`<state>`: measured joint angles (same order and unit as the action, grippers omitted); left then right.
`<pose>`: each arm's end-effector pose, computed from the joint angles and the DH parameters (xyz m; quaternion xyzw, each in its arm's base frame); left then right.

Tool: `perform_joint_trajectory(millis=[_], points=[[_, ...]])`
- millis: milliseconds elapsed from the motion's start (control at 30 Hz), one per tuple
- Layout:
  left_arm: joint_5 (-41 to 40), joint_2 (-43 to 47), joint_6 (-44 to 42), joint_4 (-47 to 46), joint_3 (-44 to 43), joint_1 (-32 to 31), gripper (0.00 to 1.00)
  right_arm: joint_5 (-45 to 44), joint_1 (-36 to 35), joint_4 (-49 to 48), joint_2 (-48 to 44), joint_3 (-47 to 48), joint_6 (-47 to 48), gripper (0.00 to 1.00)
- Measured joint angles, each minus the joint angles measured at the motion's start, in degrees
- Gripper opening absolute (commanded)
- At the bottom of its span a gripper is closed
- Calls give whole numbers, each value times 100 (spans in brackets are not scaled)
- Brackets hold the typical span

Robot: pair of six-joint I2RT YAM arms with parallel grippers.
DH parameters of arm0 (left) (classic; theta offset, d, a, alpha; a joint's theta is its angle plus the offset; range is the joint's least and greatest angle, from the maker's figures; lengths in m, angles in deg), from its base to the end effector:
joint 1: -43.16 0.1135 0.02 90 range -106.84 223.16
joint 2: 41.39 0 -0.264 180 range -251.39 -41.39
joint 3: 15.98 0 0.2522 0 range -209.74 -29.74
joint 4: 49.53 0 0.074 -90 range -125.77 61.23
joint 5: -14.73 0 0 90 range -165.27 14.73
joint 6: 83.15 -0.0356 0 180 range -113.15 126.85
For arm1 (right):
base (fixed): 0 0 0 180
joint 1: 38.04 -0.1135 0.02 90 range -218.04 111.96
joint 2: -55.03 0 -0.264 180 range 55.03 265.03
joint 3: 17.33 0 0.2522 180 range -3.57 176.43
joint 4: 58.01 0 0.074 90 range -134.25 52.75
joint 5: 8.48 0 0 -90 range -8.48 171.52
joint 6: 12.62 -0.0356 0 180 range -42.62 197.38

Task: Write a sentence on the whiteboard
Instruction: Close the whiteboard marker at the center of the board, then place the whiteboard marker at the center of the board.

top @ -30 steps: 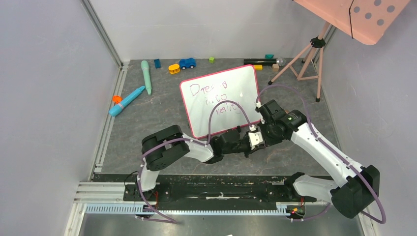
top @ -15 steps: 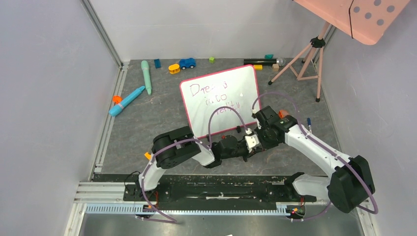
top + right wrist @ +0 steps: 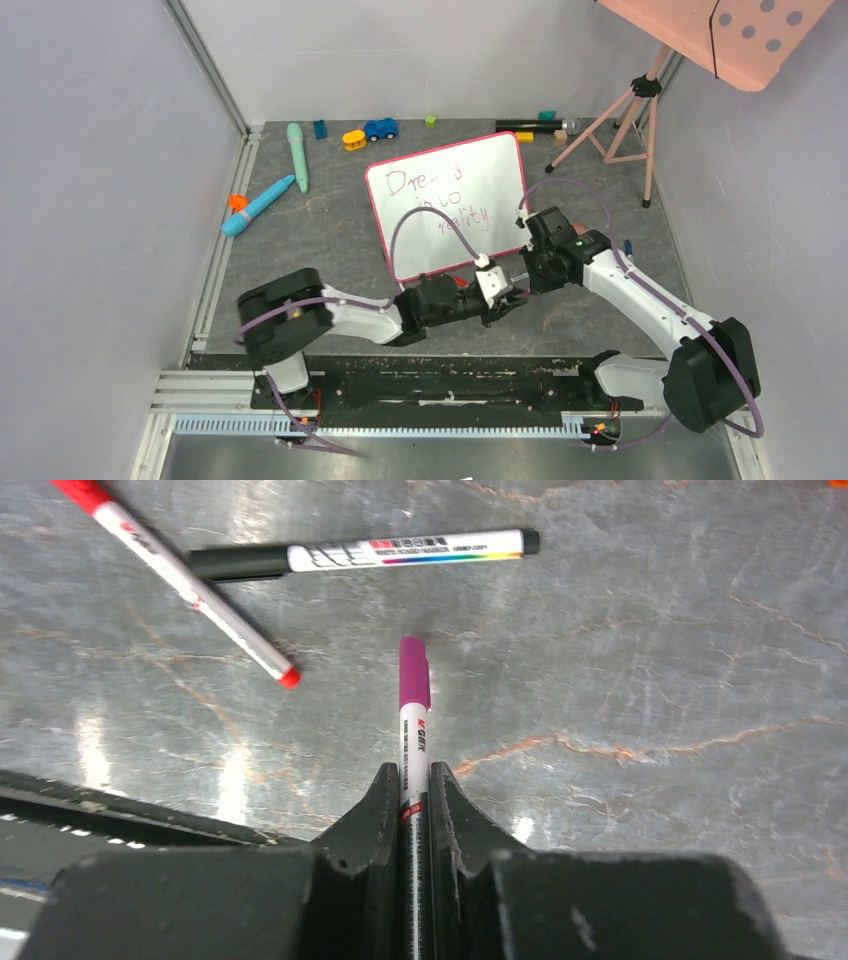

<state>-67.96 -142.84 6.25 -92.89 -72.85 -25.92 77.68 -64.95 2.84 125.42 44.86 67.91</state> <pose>0.1248 -0.3391 0.1929 0.4440 0.5598 -0.4305 0.5515 0.1974 0.0975 0.2239 -0.1430 0.9723 0.0254 0.1829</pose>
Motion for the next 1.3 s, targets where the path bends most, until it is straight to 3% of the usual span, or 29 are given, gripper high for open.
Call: perform_joint_trajectory(millis=[100, 367, 400, 433, 500, 533, 767, 933, 1167, 1300], points=[[-455, 933, 57, 750, 345, 7, 40, 393, 70, -157, -109, 0, -39, 0], [-1781, 3963, 1043, 3364, 1126, 11, 46, 1742, 85, -1005, -177, -83, -328, 1], [-1967, 4332, 1220, 3672, 1237, 13, 46, 1899, 85, -1152, -177, -125, -393, 9], [-2142, 4664, 1416, 3982, 1335, 15, 47, 2035, 85, -1311, -177, -175, -450, 28], [-2444, 5163, 1720, 4568, 1449, 17, 47, 2264, 85, -1655, -153, -286, -590, 80], [-2605, 5377, 1899, 4922, 1471, 20, 47, 2339, 85, -1790, -122, -319, -688, 97], [-3716, 5805, 2820, 6961, 1408, 44, 50, 1825, 398, -2267, -120, -332, -977, 98], [-4286, 5949, 3289, 7917, 1274, 262, 52, 1123, 962, -2354, -953, -557, -1049, 98], [-4297, 6811, 3510, 8225, 1357, 1478, 53, -619, 1283, -2693, -2603, -1700, -1088, 98], [-3818, 6463, 3353, 8037, 1410, 2371, 53, -1375, 1283, -3377, -3213, -2653, -822, 97]])
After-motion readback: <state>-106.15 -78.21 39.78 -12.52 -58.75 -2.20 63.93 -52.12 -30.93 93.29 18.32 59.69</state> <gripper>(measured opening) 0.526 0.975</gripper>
